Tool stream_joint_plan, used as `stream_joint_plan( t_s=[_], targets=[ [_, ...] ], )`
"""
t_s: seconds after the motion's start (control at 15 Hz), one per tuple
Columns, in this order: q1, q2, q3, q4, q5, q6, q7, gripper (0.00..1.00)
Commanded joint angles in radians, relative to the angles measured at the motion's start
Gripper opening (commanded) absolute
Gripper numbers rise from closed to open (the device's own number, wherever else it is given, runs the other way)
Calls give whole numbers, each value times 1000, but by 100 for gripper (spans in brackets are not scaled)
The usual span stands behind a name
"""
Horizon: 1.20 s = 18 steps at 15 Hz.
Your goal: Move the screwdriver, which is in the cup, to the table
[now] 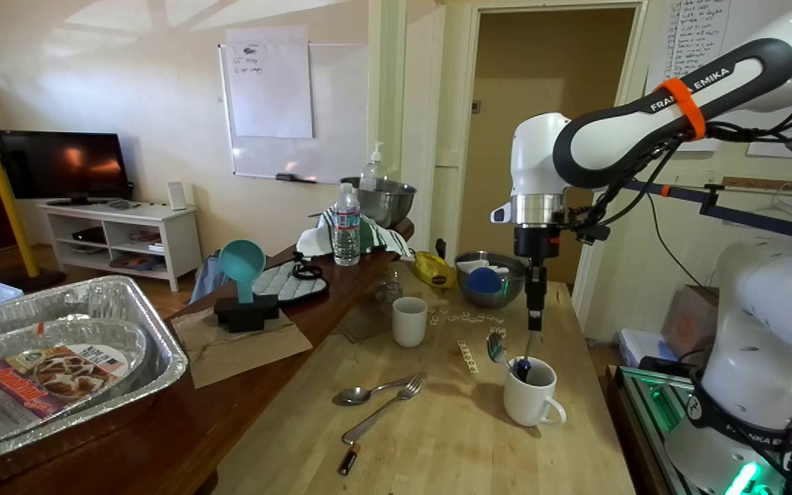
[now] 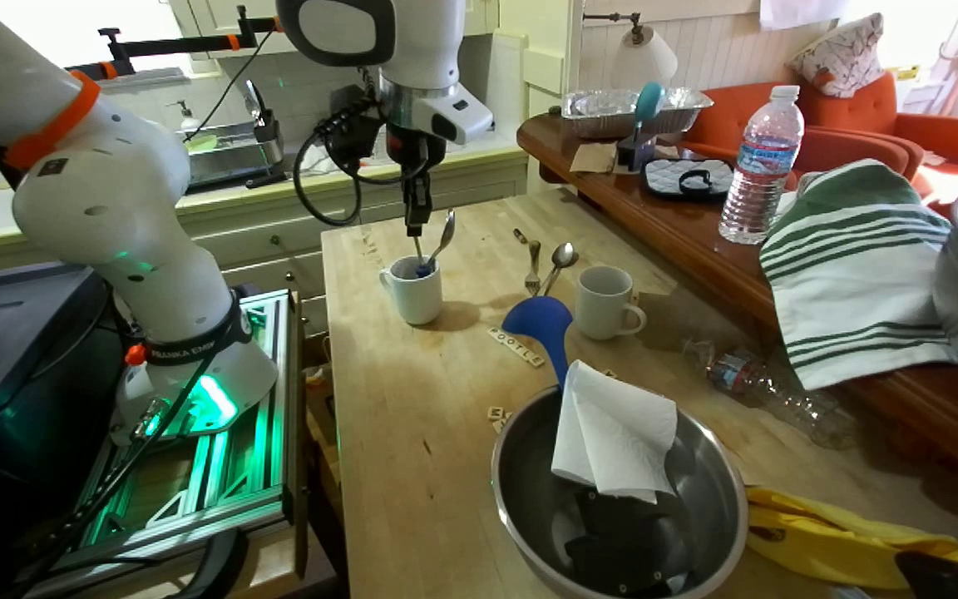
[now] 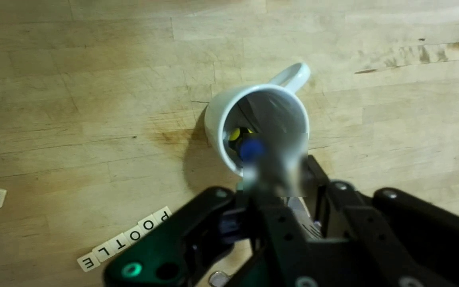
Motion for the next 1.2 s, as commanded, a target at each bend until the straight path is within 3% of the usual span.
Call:
stream_joint_plan(
  t_s=[0.0,0.67,0.8,1.0,1.13],
  targets=[
    [5,1,-6,26,17,-72,14,22],
    [0,-7,6,24,-7,-83,10,12],
    [-1,-8,11,24,-19,-80,10,26],
    [-2,-25,26,31,-41,-109,25,36],
    [-3,-45,41,41,-62,-152,46,33]
  ],
)
